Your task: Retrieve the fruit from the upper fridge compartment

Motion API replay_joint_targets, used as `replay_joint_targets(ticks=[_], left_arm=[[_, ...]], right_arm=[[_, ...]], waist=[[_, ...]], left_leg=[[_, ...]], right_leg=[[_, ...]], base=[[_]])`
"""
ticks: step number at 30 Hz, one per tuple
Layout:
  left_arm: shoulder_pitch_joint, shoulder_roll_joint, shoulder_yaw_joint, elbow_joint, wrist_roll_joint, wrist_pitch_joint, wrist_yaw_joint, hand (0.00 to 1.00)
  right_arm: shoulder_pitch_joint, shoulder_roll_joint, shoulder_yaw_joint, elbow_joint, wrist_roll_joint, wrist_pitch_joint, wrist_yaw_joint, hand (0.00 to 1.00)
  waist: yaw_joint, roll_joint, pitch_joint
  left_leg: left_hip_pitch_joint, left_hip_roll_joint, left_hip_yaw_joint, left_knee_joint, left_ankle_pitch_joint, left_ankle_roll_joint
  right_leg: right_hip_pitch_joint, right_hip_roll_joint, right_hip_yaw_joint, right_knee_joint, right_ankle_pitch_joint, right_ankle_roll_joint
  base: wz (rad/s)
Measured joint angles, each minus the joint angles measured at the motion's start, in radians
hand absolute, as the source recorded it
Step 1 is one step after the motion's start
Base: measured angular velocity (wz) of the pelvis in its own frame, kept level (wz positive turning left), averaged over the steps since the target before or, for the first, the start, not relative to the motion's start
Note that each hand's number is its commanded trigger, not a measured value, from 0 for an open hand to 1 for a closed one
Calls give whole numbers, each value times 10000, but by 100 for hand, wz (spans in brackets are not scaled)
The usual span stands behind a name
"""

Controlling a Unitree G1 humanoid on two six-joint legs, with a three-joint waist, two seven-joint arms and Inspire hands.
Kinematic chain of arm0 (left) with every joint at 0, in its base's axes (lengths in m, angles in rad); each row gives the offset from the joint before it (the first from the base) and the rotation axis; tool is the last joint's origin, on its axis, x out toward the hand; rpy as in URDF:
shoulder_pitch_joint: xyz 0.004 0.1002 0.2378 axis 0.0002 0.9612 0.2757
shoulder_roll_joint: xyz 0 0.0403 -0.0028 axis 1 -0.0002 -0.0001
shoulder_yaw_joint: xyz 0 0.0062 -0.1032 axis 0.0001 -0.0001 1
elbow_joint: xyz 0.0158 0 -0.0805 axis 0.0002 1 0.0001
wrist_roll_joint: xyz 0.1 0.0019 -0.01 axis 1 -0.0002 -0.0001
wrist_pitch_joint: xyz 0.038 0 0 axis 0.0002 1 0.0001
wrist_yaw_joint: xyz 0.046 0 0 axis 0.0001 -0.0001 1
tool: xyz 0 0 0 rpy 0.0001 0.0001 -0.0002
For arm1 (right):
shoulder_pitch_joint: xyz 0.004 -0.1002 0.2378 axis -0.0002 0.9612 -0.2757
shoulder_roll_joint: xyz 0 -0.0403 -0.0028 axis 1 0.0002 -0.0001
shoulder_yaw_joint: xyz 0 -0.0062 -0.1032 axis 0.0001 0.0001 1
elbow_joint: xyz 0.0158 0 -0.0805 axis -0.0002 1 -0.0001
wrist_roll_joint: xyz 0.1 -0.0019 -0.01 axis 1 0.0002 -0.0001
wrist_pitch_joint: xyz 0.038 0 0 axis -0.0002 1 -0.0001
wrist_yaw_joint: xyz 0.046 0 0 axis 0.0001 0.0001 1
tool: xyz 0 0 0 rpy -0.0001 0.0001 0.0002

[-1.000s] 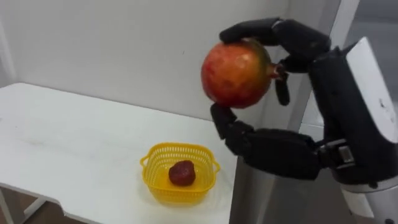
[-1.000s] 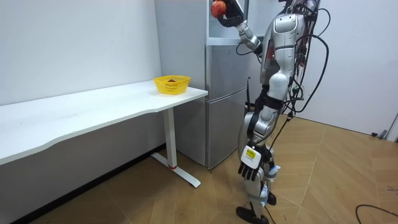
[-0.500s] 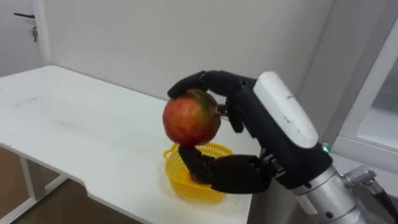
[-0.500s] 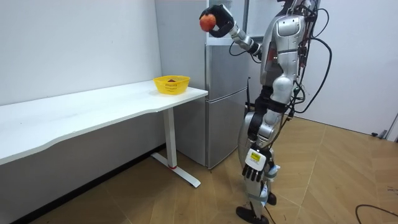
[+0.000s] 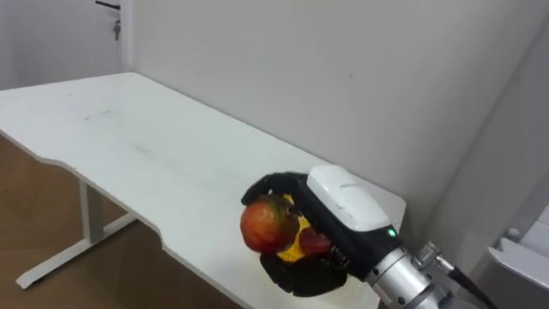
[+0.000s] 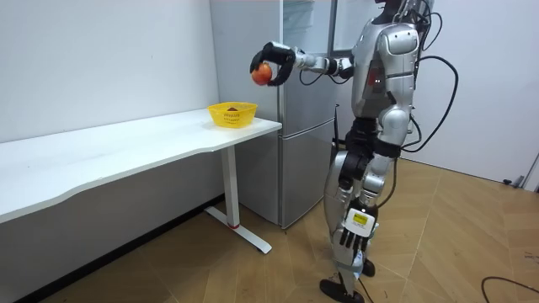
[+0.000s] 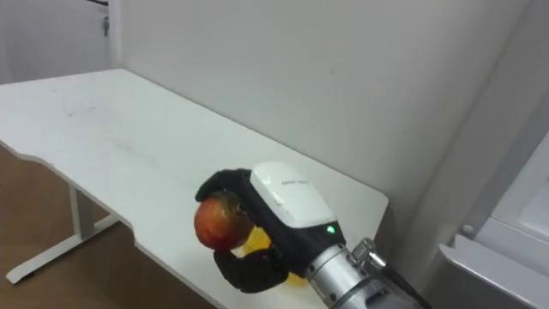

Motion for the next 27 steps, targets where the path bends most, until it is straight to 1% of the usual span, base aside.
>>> replay_joint_targets(ticks=[2, 3, 4, 7, 9, 11, 12, 14, 16, 19, 20, 24, 25, 26, 27], left_arm=[[-64, 75, 2, -23, 165, 114, -2, 0], [-63, 90, 2, -22, 254, 152, -3, 0], [-33, 121, 4, -16, 358, 194, -6, 0], [18, 186, 1, -14, 401, 352, -9, 0], [123, 206, 0, -16, 401, 378, -8, 0], [134, 225, 13, -36, 405, 429, -8, 0], [132, 223, 13, -40, 405, 451, -8, 0], [133, 236, 44, -53, 409, 488, -8, 0], [139, 268, 67, -59, 422, 560, -14, 0], [375, 368, 230, -421, 431, 564, -33, 0], [410, 388, 228, -495, 447, 559, -29, 0], [618, 381, 234, -635, 444, 582, -29, 0], [639, 371, 236, -637, 444, 597, -28, 0], [675, 366, 229, -704, 450, 620, -26, 0], [701, 359, 229, -775, 452, 633, -25, 0]], right_arm=[[-186, -167, 113, 849, -336, 9, -8, 100], [-242, -166, 124, 1058, -394, 30, -8, 100], [-298, -177, 124, 1327, -510, 122, -8, 100], [-596, -245, 131, 1996, -818, 140, -8, 100], [-918, -318, 153, 2527, -746, 142, -21, 100], [-1249, -397, 163, 3133, -725, 373, -94, 100], [-1282, -448, 163, 3207, -725, 450, -101, 100], [-1284, -778, 163, 3266, -607, 575, -115, 100], [-1283, -942, 163, 3300, -536, 653, -115, 100], [-1282, -1089, 162, 3388, -164, 657, -177, 100], [-1282, -1181, 162, 3388, -38, 654, -241, 100], [-1282, -1229, 157, 3388, 553, 656, -593, 100], [-1282, -1230, 139, 3388, 702, 655, -693, 100], [-1282, -1234, 118, 3393, 816, 651, -813, 100], [-1282, -1235, 72, 3406, 815, 640, -854, 100]], waist=[[131, -95, 35], [179, -107, 42], [234, -122, 40], [247, -161, 22], [257, -229, 9], [269, -306, 17], [282, -327, 13], [476, -410, 33], [513, -466, 46], [504, -543, 42], [529, -549, 50], [528, -542, 56], [521, -517, 68], [449, -500, 69], [386, -472, 80]], left_leg=[[-143, -25, -133, 52, -2, 1], [-159, -26, -162, 51, -3, 0], [-228, -34, -191, 26, -5, -1], [-287, -42, -270, 49, -2, -8], [-297, -49, -327, 48, 17, -32], [-323, -83, -503, 55, 43, -49], [-332, -91, -519, 58, 46, -48], [-411, -130, -604, 122, 46, -47], [-522, -173, -735, 236, 44, -46], [-657, -207, -857, 391, 30, -37], [-674, -213, -879, 413, 30, -37], [-669, -242, -906, 448, 29, -35], [-707, -260, -931, 530, 24, -33], [-798, -303, -997, 639, 3, -26], [-854, -320, -1027, 706, -3, -20]], right_leg=[[-53, -7, -165, -4, -2, 3], [-59, -6, -178, -4, -2, 3], [-61, -6, -210, -6, -2, 4], [-59, 8, -232, -11, -5, 8], [-42, 4, -318, -9, -5, 9], [-3, 1, -412, -12, -6, 11], [-2, -4, -412, -13, -8, 13], [-15, -15, -452, -23, -16, 27], [-33, -24, -530, -20, -17, 30], [-31, -44, -859, -6, -18, 34], [-42, -50, -851, 0, -18, 36], [1, -68, -854, -2, -25, 47], [3, -67, -847, -1, -33, 62], [-5, -73, -843, -6, -65, 115], [-7, -74, -852, -9, -68, 120]], base=[[19], [8], [9], [10], [11], [19], [16], [12], [19], [17], [14], [2], [8], [14], [16]])
